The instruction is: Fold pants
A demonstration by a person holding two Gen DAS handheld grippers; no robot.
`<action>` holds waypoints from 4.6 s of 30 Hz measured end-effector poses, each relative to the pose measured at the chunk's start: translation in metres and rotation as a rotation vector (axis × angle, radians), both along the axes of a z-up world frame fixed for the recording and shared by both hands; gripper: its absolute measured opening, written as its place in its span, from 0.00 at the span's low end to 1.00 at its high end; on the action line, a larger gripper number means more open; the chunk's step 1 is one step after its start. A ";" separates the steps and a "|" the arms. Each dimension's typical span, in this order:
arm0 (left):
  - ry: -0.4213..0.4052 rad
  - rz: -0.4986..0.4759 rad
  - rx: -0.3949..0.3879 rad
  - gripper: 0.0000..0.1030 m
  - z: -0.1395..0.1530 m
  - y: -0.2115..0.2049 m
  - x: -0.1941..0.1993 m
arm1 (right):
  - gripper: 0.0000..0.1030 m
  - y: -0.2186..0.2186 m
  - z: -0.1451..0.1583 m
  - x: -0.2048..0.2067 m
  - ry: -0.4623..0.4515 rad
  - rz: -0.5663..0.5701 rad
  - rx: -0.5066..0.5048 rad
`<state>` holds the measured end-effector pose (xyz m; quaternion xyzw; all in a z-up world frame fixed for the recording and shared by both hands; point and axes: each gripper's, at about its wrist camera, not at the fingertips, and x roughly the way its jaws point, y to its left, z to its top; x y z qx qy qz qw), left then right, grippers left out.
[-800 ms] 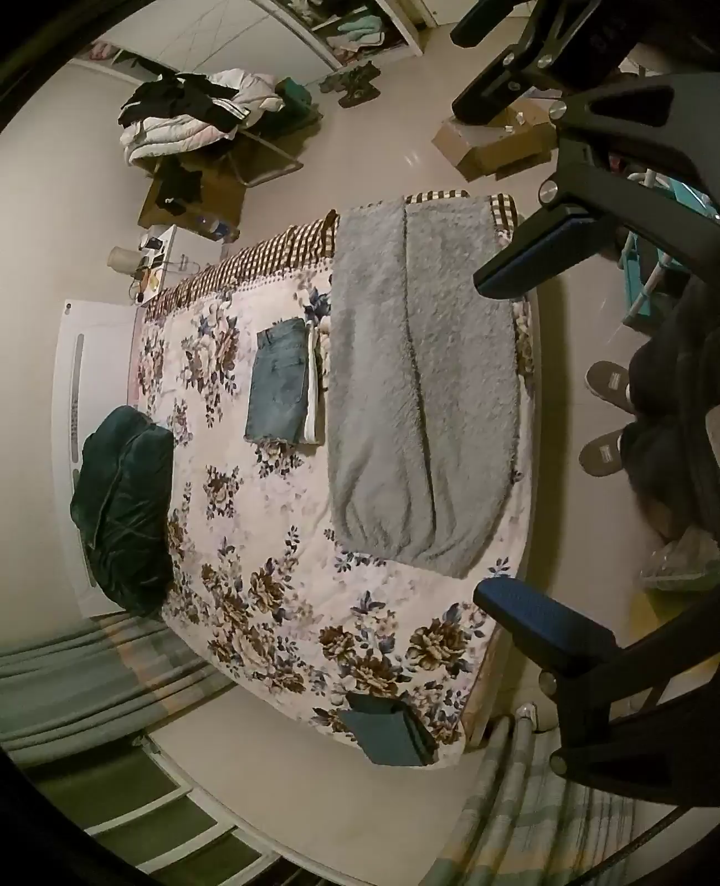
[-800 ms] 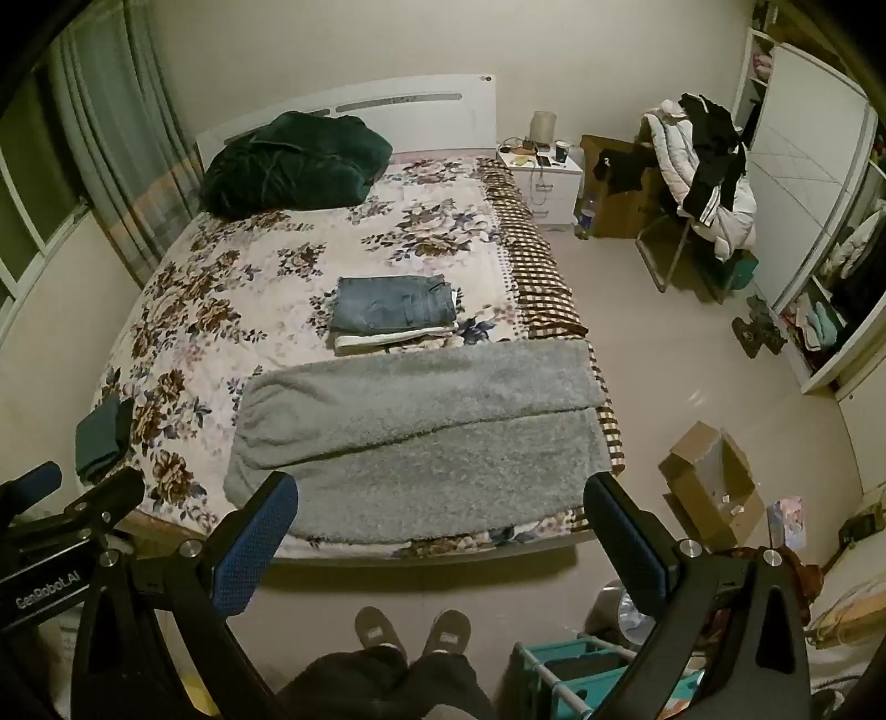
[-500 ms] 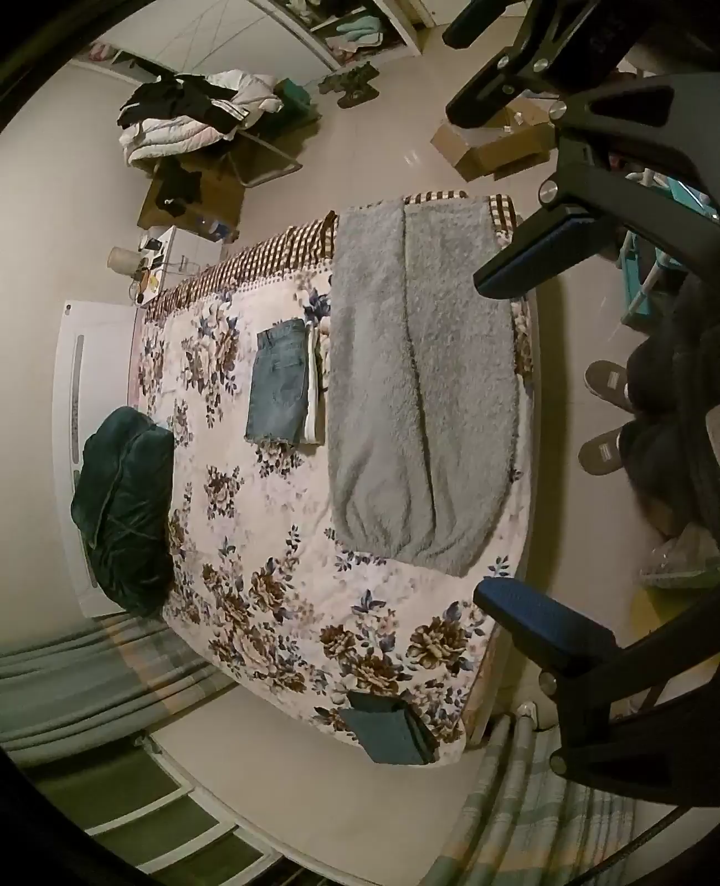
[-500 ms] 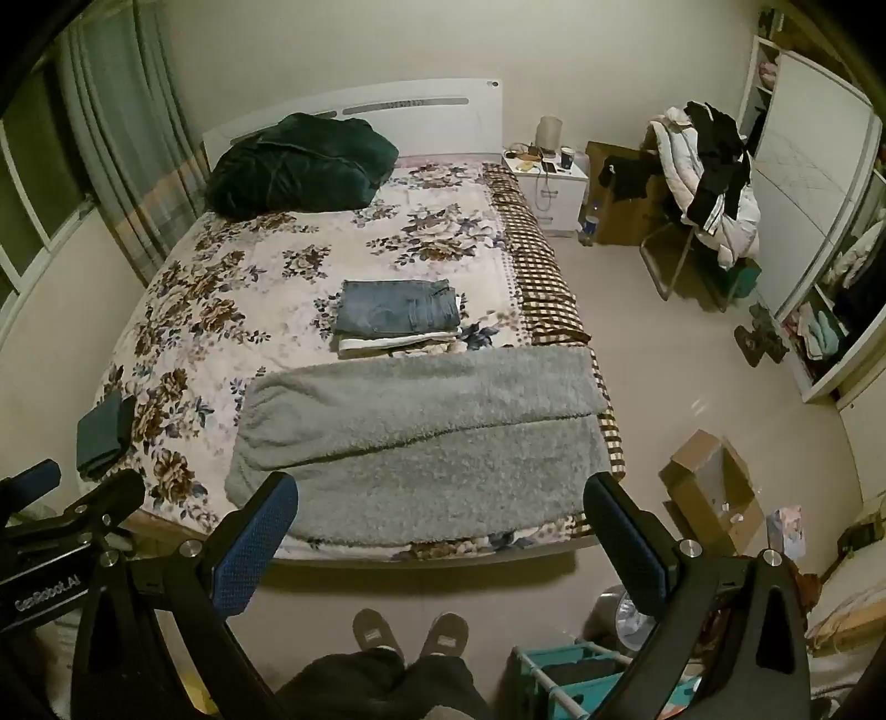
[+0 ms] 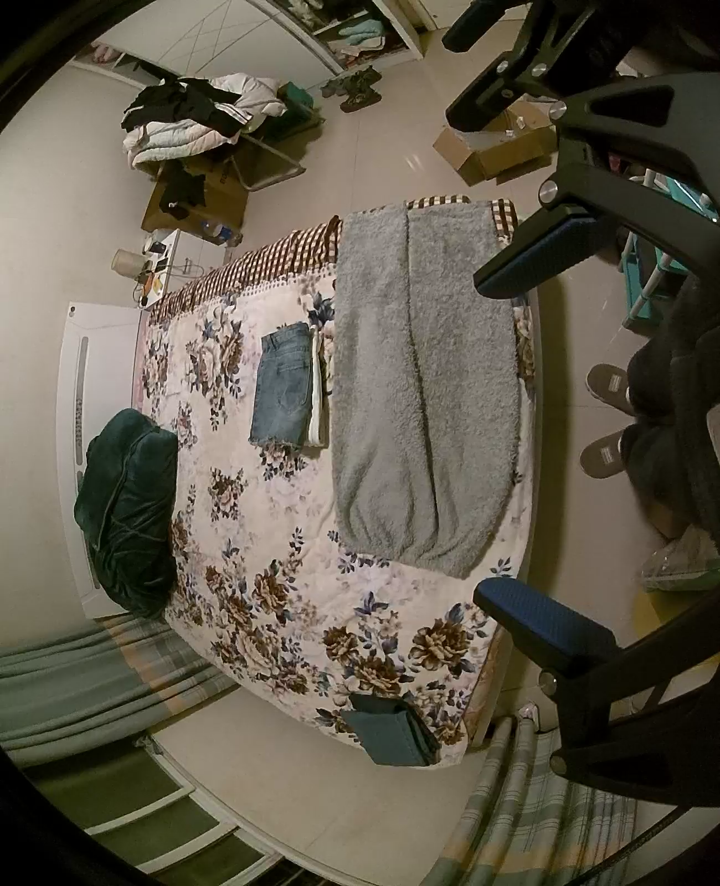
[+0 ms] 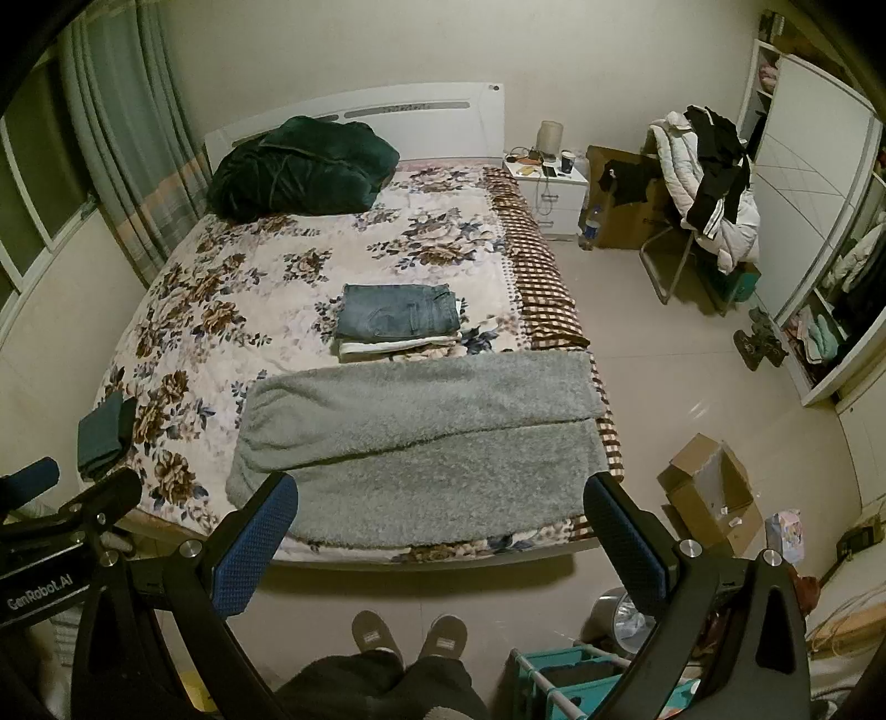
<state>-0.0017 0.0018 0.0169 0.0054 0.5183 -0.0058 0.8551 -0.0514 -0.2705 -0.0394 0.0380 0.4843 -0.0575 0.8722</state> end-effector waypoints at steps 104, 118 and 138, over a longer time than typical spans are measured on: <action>0.521 0.556 -0.001 1.00 -0.394 0.070 0.395 | 1.00 -0.229 -0.473 0.437 0.449 -0.491 0.310; 0.622 0.795 -0.104 0.70 -0.576 0.136 0.498 | 1.00 -0.283 -0.700 0.541 0.608 -0.752 0.381; 0.146 0.614 -0.244 0.04 -0.414 0.118 0.298 | 0.12 -0.282 -0.624 0.437 0.462 -0.595 0.440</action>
